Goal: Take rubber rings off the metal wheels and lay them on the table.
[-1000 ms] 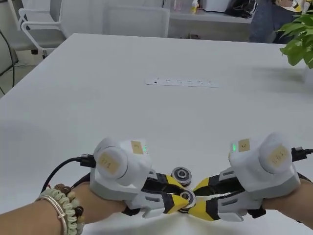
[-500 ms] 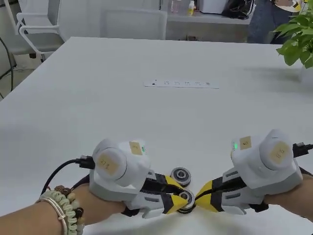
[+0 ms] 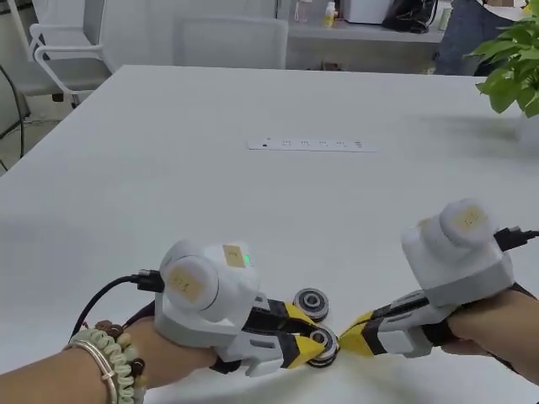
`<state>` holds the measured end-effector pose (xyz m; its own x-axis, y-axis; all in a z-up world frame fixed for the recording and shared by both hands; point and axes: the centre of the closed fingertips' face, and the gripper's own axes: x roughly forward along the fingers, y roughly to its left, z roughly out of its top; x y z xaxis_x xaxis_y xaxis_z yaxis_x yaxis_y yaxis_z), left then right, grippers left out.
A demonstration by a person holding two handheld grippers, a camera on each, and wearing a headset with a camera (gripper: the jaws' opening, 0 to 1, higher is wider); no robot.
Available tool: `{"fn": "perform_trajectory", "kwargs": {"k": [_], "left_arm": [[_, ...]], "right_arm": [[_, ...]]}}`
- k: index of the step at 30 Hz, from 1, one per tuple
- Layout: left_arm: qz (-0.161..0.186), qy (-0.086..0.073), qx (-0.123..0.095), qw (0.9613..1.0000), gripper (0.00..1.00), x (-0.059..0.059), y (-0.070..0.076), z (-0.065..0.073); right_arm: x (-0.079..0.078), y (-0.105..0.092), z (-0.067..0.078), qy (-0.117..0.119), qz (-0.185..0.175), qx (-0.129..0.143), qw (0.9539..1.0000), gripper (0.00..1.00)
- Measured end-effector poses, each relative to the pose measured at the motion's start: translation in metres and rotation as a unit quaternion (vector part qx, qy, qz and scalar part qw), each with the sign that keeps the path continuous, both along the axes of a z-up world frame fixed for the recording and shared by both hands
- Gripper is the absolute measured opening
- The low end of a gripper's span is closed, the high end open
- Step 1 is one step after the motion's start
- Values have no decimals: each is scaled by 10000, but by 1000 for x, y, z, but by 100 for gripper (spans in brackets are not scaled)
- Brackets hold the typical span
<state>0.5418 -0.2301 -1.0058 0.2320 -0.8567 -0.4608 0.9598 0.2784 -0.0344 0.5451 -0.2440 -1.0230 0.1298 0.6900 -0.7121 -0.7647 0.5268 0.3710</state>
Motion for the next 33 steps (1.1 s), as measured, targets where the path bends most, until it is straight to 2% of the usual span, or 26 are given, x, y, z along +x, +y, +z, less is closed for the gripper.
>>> {"fn": "perform_trajectory", "kwargs": {"k": [2,7,8,10,13,15,17,19,33], "left_arm": [[-1,-4,1,10000,14,0,0,0],[-7,-21,9,10000,14,0,0,0],[-5,-24,9,10000,14,0,0,0],[-5,-25,3,10000,14,0,1,0],[-8,-25,-11,10000,14,0,1,0],[-7,-25,-28,10000,14,0,1,0],[-3,-28,-41,10000,14,0,1,0],[-3,-29,-48,10000,14,0,1,0],[-32,-35,-69,10000,14,1,1,0]], "right_arm": [[0,0,0,260,-241,143,9993,0],[3,2,6,528,-598,423,9959,0],[3,2,5,674,-750,401,9941,0],[2,2,4,758,-794,448,9929,0],[0,4,7,1007,-1033,620,9876,0],[-3,7,9,1334,-1237,828,9798,0],[-3,5,8,1326,-1237,827,9799,0],[-5,7,9,1463,-1351,875,9761,0],[-6,9,12,1484,-1216,903,9773,0]]}}
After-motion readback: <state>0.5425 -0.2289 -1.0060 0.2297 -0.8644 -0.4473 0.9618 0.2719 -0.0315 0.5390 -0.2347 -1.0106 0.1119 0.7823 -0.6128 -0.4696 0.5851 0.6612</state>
